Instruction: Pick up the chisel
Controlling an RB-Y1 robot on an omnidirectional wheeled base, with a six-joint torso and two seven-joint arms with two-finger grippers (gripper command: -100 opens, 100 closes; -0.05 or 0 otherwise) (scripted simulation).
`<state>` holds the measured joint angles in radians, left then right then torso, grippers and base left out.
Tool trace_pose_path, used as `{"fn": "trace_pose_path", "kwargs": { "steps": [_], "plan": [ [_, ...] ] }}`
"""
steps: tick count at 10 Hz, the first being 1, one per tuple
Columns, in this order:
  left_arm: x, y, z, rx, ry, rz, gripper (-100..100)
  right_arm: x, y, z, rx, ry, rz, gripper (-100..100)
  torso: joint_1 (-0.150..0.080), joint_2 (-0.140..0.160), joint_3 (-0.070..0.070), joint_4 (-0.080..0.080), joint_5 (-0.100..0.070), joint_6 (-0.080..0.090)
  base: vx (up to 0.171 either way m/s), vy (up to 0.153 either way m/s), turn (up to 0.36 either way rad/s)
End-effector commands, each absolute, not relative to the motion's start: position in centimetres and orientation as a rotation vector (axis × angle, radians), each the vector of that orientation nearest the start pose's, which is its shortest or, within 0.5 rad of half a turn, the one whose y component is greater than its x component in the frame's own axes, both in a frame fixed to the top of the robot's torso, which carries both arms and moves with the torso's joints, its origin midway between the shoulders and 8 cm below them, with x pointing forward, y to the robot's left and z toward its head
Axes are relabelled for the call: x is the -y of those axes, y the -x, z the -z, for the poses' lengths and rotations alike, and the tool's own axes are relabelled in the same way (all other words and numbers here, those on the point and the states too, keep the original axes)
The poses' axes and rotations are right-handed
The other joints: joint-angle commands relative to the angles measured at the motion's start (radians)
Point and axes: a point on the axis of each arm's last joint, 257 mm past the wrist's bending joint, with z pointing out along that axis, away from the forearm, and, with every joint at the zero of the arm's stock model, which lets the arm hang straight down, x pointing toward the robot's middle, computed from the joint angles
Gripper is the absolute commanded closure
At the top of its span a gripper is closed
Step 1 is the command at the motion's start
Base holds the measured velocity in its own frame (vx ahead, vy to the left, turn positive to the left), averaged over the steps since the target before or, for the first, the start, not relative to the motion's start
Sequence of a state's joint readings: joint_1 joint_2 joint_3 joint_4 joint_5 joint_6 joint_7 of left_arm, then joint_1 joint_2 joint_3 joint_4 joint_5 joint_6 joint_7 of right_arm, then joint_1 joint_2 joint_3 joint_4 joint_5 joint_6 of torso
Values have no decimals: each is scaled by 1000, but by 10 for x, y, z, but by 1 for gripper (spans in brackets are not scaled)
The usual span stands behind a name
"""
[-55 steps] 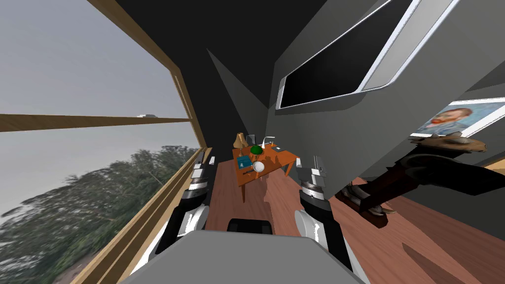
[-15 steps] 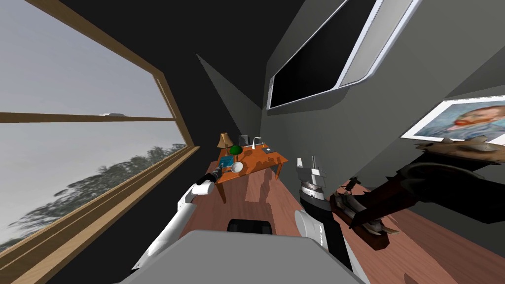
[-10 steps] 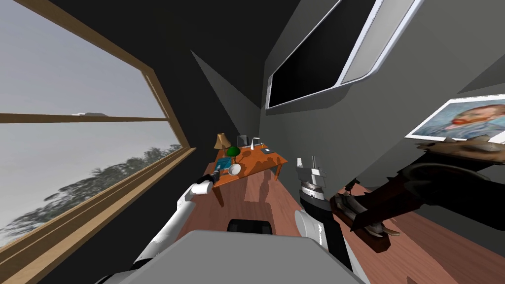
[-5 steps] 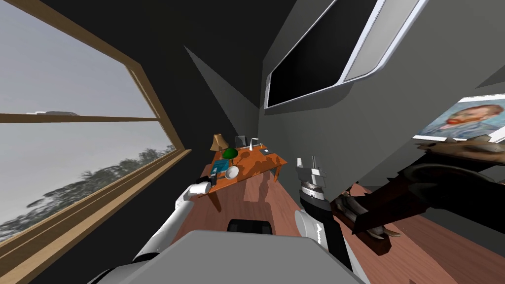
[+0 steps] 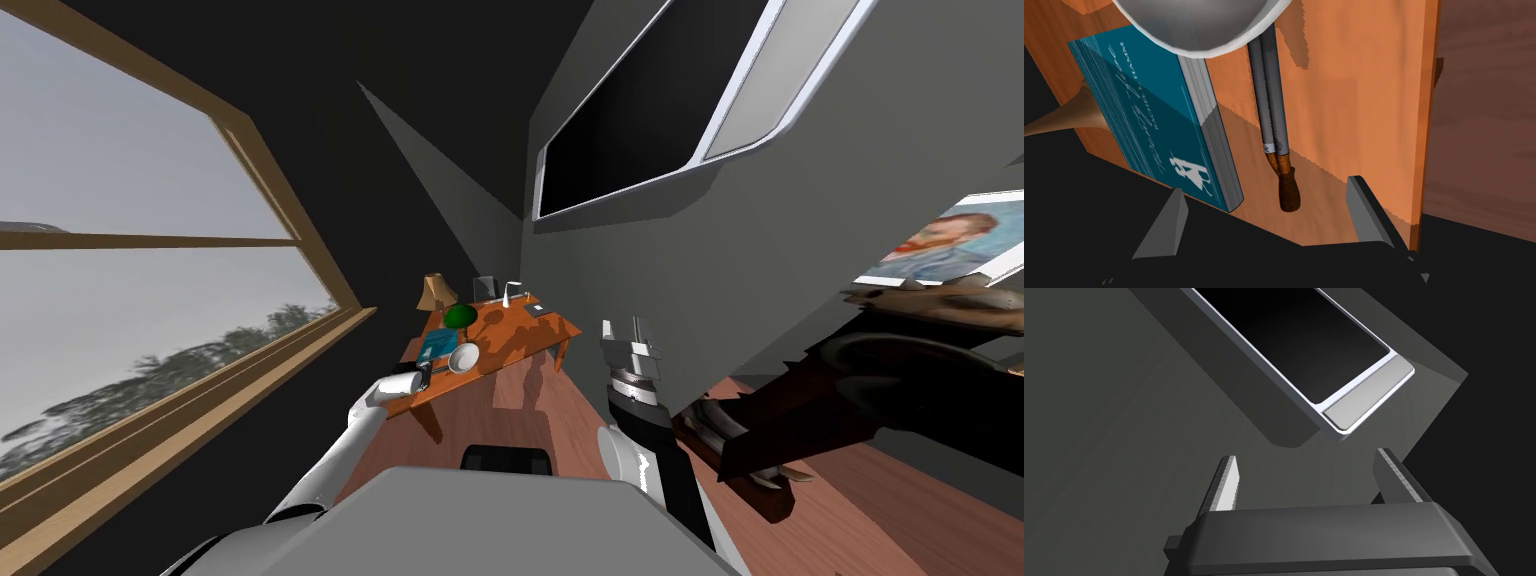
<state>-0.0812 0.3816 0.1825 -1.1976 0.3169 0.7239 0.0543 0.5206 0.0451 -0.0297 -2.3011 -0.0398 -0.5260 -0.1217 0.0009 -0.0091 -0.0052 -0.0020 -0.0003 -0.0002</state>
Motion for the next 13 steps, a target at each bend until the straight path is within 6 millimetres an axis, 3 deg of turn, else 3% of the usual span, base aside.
{"fn": "trace_pose_path", "kwargs": {
  "steps": [1, 7, 8, 9, 12, 13],
  "plan": [
    [-467, -411, 473, -1517, 2152, 407, -100, 299, -330, -32, -491, -726, -1406, 0, 0, 0, 0, 0, 0, 0, 197, -2, -93],
    [-495, -362, 503, -1493, 2313, 231, -100, 299, -330, -32, -490, -726, -1406, 0, -1, 4, 2, 1, 0, 0, 92, -1, -36],
    [-495, -362, 503, -1493, 2313, 231, -100, 299, -330, -32, -491, -726, -1406, 0, 0, 3, 2, 1, 0, 0, 82, 6, -16],
    [-506, -346, 508, -1478, 2359, 174, -100, 299, -330, -32, -491, -726, -1406, 0, 0, 4, 2, 1, 0, 0, 96, -7, -53],
    [-512, -340, 508, -1470, 2377, 151, -100, 299, -330, -33, -490, -726, -1406, 0, -1, 4, 2, 1, 0, 0, 62, -6, -19],
    [-512, -339, 508, -1470, 2379, 149, 0, 299, -330, -33, -490, -726, -1406, 0, -1, 7, 3, 1, 0, 0, 6, 0, 0]
  ]
}}
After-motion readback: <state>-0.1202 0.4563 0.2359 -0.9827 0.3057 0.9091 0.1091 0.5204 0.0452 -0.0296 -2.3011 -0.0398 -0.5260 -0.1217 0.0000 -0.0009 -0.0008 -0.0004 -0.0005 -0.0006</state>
